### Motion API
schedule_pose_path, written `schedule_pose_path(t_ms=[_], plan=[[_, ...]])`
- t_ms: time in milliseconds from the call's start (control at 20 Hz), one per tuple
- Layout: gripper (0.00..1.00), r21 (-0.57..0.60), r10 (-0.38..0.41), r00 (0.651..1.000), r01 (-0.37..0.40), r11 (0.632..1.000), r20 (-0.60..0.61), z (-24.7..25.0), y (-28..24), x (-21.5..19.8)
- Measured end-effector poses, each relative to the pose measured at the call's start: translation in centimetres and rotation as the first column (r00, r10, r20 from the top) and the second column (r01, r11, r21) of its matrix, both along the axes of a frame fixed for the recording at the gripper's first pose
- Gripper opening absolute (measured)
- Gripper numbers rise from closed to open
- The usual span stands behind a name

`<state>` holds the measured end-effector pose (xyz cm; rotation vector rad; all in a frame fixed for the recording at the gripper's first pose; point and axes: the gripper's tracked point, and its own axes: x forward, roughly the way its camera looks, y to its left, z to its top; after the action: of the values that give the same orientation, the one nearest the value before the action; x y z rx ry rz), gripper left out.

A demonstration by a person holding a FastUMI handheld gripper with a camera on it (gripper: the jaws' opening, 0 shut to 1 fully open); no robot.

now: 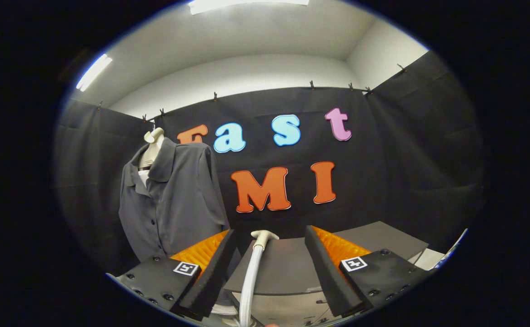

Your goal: Iron the clothes twice with a garment steamer, once on the left side and once on the right side.

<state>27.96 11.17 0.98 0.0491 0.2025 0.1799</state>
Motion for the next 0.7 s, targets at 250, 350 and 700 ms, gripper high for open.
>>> schedule_pose_path(t_ms=[250, 350, 700], plan=[[0.98, -0.029, 0.068, 0.946, -0.082, 0.996, -0.317, -7.7, 3.2, 13.2], [0.99, -0.089, 0.054, 0.908, -0.1, 0.991, -0.416, -11.5, 3.5, 17.1], [0.99, -0.093, 0.064, 0.759, -0.162, 0.982, -0.648, -23.3, 5.8, 22.5]])
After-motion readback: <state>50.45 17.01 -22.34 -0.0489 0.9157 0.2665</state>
